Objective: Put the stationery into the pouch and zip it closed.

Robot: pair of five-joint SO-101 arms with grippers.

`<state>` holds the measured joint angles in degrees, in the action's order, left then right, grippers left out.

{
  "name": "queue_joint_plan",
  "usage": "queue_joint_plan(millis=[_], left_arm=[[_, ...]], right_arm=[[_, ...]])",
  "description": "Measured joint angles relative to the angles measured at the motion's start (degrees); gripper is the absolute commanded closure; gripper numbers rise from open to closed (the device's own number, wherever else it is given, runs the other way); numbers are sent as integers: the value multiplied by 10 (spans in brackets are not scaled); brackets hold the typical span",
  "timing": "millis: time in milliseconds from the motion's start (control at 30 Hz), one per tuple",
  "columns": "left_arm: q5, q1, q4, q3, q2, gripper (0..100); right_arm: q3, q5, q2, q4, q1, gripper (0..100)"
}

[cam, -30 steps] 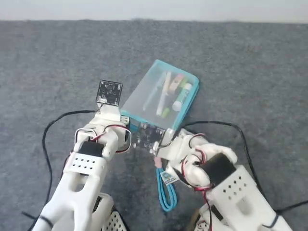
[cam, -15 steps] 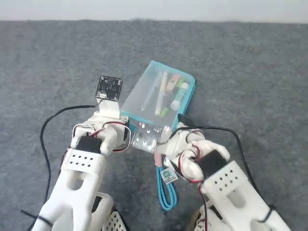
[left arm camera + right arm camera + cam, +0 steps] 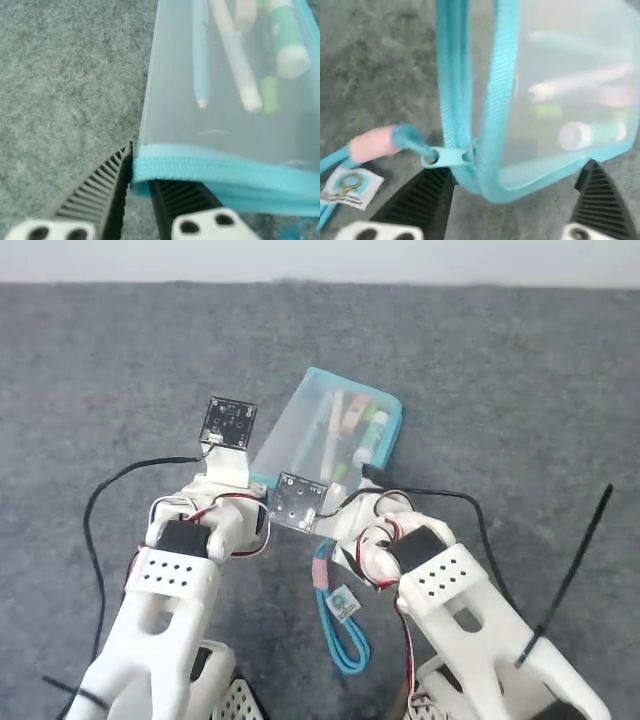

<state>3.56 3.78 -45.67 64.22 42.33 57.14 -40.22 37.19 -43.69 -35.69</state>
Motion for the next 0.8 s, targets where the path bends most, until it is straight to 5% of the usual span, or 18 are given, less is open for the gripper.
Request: queue_joint_plan(millis=[100,400,567,800], left_arm=[[0,-3,0,-1,0,990],[0,-5,0,-2,1,983],[0,-5,0,-6,1,882],[-3,-4,4,-9,32,878]], right_arm=[[0,31,0,42,0,996],[1,42,0,84,8,992],[0,48,0,86,33,992],[-27,142,-8,86,82,993]])
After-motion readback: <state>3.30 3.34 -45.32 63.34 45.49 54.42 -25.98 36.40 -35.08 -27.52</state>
